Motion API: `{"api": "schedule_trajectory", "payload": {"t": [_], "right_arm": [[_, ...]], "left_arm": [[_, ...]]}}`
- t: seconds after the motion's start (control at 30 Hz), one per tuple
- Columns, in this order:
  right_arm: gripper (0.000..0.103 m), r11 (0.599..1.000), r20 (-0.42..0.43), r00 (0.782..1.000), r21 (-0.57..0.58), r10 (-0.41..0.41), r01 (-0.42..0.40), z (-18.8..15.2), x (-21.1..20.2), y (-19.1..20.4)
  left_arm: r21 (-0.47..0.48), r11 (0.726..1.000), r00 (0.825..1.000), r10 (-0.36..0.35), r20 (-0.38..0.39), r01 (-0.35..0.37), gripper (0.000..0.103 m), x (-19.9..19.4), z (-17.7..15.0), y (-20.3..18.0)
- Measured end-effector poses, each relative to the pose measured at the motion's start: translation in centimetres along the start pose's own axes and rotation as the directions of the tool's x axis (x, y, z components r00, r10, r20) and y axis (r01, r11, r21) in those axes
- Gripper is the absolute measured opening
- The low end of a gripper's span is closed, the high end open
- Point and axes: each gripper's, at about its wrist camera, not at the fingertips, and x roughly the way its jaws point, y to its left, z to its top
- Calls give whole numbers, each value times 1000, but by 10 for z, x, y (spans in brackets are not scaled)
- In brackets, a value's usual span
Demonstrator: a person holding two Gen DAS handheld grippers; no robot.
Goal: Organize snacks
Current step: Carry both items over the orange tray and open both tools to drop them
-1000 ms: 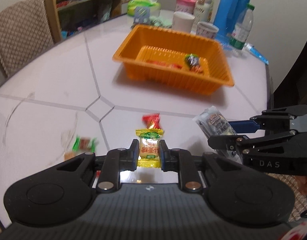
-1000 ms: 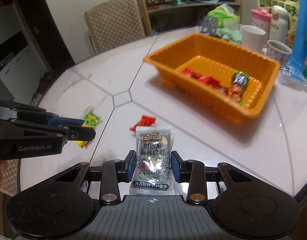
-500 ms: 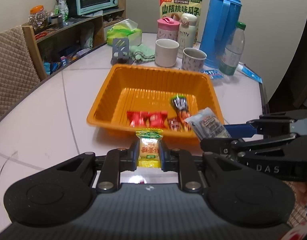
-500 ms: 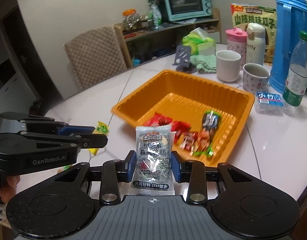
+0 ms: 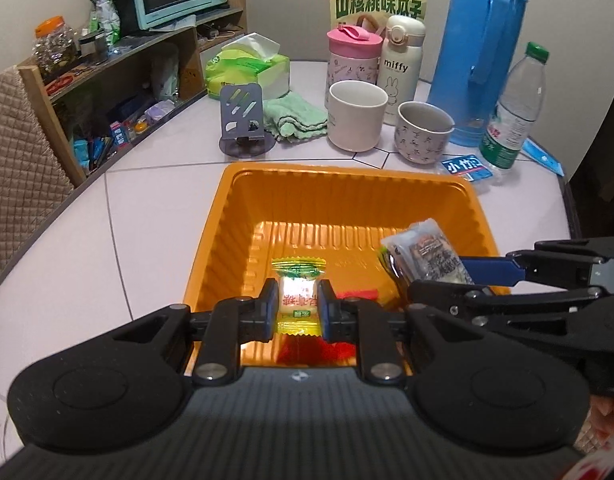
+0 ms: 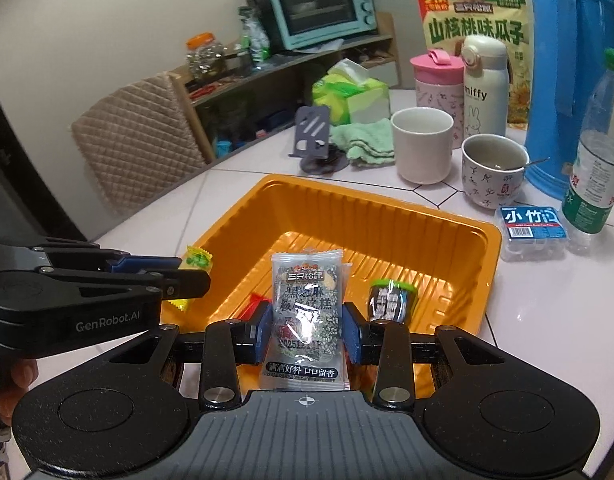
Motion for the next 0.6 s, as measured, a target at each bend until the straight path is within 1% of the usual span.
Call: {"api": "schedule_trajectory", "payload": {"t": [0.3,0.6], "right_arm": [[38,998,-30,999,51,-43,44,21,41,-18],[38,992,-57,997,108,-52,58,32,68,-33]], "left_arm": [[61,998,999,-9,-34,11,18,51,28,3],[75,997,997,-24,-73,29,18,88,41,7]]}}
